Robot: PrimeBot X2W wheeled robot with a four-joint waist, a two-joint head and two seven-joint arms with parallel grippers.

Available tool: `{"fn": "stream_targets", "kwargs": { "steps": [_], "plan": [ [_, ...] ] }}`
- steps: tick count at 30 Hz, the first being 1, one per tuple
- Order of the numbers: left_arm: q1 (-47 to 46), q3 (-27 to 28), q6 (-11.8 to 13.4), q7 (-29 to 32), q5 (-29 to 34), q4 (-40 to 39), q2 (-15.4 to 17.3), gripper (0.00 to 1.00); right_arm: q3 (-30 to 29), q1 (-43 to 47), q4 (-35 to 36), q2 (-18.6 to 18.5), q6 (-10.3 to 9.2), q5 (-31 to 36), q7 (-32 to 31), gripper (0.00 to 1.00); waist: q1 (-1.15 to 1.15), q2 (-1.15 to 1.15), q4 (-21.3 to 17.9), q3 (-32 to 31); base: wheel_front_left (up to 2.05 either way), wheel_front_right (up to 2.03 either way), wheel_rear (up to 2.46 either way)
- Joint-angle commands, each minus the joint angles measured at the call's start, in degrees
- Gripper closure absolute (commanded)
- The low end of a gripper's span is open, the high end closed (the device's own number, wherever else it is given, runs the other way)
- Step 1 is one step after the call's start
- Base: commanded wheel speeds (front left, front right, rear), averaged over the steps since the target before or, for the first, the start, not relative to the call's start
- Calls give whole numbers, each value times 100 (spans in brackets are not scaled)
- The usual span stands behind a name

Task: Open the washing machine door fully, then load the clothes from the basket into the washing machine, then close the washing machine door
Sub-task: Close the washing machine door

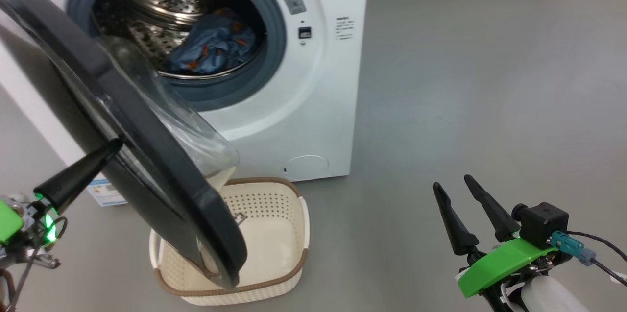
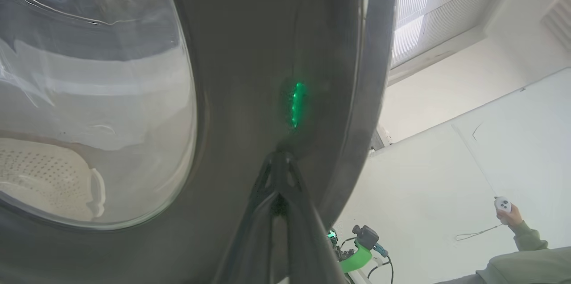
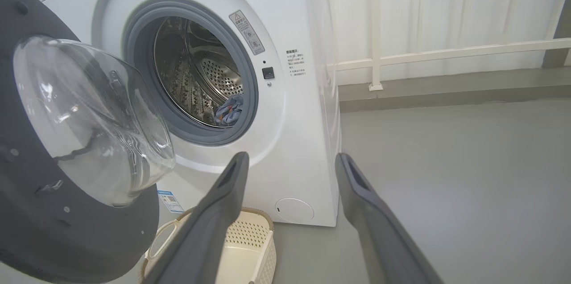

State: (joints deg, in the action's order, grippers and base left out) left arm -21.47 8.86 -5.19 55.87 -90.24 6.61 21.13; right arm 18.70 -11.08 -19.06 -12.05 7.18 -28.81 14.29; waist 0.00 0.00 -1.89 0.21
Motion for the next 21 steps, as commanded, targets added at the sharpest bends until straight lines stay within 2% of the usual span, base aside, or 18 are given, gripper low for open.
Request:
{"fn": "stream_targets", "kwargs": {
  "steps": [1,10,17,21],
  "plan": [
    [-344,148,-74,-67,56,-237,146,100,71,-67,162,-15,31,30,71,0,0,0,-221,82,0,0,0],
    [-382,158,-115,-144,116,-225,119,100,3,-62,192,12,31,63,71,0,0,0,-308,143,0,0,0],
    [-407,168,-159,-203,182,-172,121,100,-25,-51,179,43,31,95,71,0,0,0,-171,117,0,0,0],
    [-401,157,-192,-284,402,-208,244,100,-23,-53,173,41,31,88,71,0,0,0,-72,100,0,0,0]
  ]
}}
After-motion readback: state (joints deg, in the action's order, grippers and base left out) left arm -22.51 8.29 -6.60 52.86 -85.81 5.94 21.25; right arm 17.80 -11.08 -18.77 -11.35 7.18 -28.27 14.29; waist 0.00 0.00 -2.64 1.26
